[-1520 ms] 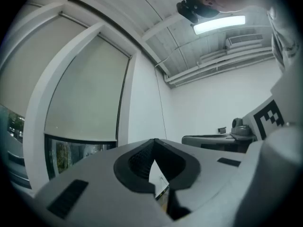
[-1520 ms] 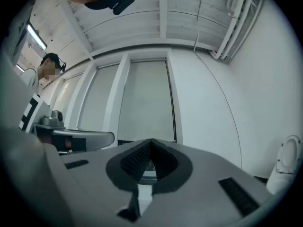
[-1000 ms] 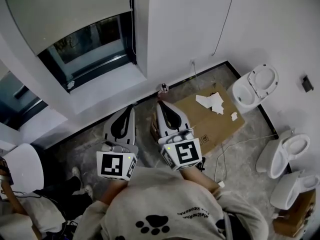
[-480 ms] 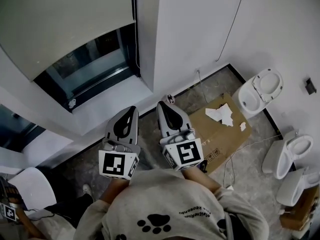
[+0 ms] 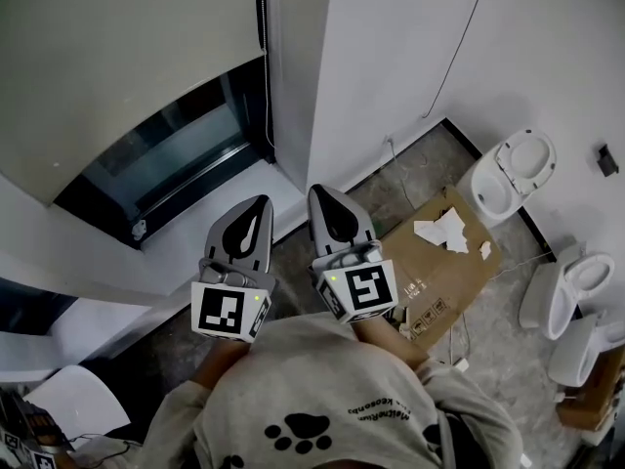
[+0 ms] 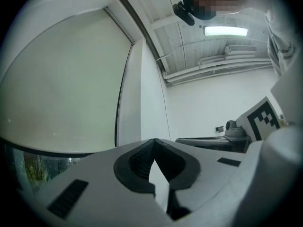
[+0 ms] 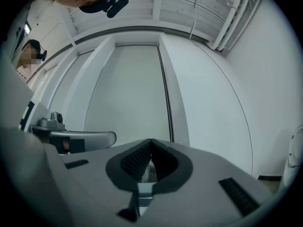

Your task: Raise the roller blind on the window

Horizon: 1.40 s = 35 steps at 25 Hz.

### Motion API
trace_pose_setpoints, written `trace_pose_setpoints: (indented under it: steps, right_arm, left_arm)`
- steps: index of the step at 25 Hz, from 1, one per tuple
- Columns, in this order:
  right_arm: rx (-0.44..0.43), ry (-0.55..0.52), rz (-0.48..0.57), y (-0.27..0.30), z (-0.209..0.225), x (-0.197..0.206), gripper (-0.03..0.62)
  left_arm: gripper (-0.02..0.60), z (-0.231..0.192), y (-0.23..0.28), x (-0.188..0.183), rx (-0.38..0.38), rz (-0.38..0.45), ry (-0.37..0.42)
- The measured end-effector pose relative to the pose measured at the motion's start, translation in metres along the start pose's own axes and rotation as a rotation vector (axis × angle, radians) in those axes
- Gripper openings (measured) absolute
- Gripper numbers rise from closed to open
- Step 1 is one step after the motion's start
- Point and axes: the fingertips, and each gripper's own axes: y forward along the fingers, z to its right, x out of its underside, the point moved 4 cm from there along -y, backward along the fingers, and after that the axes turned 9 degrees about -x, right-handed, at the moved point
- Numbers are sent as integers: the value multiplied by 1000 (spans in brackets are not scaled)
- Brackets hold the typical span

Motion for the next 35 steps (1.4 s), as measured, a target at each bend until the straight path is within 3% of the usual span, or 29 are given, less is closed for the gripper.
trace_pose_setpoints:
  steps: [10,17,35]
  right_arm:
    - [30,3,-44,43,20,15,9]
    - [0,2,-53,80,32,23,9]
    - [-15,-15,-83,208,123,40,9]
  left_arm:
    - [6,-29,39,15,29,-18,-36]
    - [7,-46,65,25,25,-30,-43]
    - [6,-99,207,44,36,-50,-63]
